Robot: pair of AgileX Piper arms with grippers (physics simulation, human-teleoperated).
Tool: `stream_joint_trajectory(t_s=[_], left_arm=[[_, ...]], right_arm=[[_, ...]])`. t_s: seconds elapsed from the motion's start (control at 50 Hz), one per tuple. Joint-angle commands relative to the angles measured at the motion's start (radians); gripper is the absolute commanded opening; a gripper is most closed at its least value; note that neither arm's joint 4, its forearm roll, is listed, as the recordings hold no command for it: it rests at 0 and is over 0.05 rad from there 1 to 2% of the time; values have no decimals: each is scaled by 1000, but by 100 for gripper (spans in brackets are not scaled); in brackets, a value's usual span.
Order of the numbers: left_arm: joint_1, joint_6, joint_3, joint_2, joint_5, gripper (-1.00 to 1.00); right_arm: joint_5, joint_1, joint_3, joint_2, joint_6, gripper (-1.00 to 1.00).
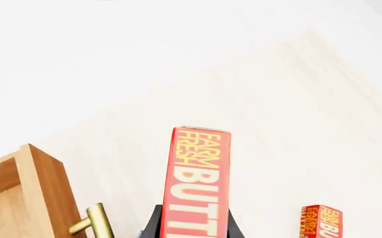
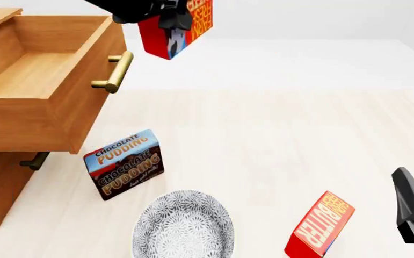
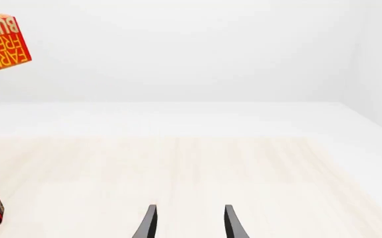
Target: Put the butter at the front in the top drawer of the cabinet and close it.
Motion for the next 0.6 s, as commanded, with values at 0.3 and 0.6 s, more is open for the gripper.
stream_joint_trajectory(t_s=[0.3, 0.6], left_arm=[[120, 12, 2, -114, 66, -100], [212, 22, 50, -191, 103, -100]], right_arm=[[1, 0, 0, -1, 0, 100], [1, 0, 0, -2, -1, 100]])
